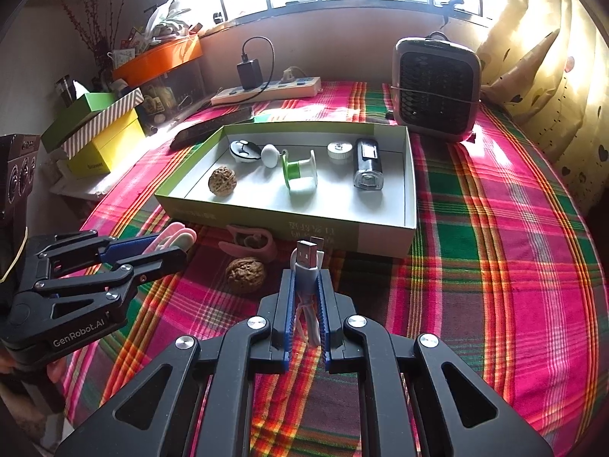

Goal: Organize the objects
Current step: 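Carry the clip and cable with both tools over the white box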

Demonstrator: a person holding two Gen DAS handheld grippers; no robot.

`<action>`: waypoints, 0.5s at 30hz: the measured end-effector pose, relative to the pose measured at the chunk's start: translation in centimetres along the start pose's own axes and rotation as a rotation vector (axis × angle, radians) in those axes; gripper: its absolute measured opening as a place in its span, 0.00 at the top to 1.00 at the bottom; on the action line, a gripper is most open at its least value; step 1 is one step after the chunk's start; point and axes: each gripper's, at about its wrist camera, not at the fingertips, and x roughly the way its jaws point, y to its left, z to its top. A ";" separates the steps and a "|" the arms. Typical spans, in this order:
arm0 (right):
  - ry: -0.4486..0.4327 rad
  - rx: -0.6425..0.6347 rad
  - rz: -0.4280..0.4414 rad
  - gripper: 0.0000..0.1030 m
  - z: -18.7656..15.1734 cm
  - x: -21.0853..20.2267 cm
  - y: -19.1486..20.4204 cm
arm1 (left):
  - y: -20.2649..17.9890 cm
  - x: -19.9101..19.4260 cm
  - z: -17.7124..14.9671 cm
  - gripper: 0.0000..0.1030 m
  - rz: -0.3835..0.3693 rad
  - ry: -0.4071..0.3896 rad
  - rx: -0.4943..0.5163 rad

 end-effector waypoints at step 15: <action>-0.023 -0.004 -0.016 0.89 1.6 -0.6 -0.4 | 0.0 -0.5 2.1 0.79 -0.007 -0.024 0.009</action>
